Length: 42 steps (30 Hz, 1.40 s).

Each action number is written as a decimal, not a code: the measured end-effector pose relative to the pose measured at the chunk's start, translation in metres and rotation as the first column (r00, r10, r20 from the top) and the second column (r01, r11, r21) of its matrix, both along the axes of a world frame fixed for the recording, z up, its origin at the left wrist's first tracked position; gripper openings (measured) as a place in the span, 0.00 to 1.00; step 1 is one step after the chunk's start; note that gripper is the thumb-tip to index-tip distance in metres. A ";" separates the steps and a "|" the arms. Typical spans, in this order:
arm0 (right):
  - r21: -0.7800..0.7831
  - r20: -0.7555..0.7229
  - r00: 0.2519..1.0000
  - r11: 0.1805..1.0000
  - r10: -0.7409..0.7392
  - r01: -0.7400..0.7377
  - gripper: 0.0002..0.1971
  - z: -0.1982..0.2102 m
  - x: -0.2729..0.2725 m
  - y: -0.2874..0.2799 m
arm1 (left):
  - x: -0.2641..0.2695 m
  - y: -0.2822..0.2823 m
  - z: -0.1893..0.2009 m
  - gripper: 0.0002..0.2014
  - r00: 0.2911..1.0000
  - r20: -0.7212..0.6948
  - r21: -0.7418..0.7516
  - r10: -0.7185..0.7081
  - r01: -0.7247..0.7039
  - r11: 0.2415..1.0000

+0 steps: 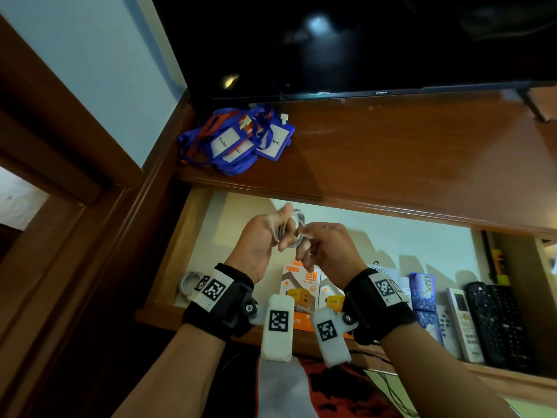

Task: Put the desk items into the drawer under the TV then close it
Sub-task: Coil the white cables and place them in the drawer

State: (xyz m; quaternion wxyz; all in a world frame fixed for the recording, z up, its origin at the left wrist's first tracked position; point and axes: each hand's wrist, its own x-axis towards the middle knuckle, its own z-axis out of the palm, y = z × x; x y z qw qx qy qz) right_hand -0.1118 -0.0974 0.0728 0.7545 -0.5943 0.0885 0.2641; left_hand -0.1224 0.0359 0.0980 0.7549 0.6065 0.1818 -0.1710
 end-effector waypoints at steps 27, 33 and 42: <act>-0.428 -0.096 0.992 0.896 0.088 -0.121 0.08 -0.029 0.002 0.040 | 0.054 0.115 -0.032 0.11 0.976 0.057 0.871 -0.211 0.055 0.488; -0.517 -0.156 0.965 0.815 0.211 -0.262 0.09 -0.050 0.014 0.084 | 0.103 0.186 -0.050 0.30 0.946 -0.096 0.972 -0.308 0.156 0.177; -0.668 -0.263 0.881 0.584 0.394 -0.461 0.06 -0.094 0.035 0.165 | 0.121 0.209 -0.085 0.31 0.814 -0.281 0.940 -0.509 0.339 0.024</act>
